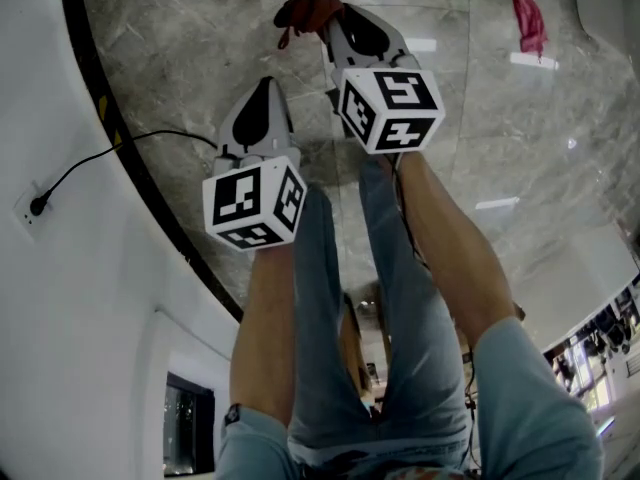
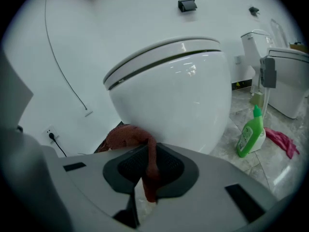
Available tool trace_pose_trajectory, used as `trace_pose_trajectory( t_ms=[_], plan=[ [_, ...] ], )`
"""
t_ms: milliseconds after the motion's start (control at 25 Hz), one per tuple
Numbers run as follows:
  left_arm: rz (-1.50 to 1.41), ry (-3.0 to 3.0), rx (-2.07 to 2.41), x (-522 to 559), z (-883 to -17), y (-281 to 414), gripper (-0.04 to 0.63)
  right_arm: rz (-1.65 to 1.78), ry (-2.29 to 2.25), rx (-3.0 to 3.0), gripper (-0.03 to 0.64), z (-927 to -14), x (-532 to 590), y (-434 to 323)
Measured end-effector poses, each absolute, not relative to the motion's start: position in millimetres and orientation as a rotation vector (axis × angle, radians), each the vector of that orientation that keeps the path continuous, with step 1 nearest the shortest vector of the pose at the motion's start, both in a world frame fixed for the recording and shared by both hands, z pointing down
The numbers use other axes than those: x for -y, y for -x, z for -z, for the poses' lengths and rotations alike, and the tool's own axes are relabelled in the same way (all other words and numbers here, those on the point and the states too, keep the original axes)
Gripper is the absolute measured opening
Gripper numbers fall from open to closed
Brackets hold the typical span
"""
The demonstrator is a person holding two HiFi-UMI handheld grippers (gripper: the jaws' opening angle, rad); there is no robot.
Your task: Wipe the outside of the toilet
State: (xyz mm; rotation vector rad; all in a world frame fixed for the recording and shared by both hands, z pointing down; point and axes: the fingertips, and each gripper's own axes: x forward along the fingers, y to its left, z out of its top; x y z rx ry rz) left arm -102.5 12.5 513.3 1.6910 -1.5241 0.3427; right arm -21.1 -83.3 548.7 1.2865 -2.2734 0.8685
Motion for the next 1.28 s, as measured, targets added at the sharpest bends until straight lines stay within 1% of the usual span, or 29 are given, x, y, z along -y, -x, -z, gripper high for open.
trace_pose_trajectory(
  t_ms=[360, 960, 1280],
  plan=[
    [-0.403, -1.669, 1.572, 9.6, -515.2, 65.8, -0.006, -0.707, -1.171, 2.309, 0.049, -537.5, 91.6, -24.8],
    [-0.431, -1.688, 1.551, 42.8, -520.3, -9.5, -0.006, -0.680, -1.181, 2.290, 0.049, -549.9, 139.6, -110.9],
    [-0.376, -1.678, 1.538, 49.3, -520.6, -30.6, -0.006, -0.609, -1.151, 2.264, 0.051, -561.9, 167.1, -131.1]
  ],
)
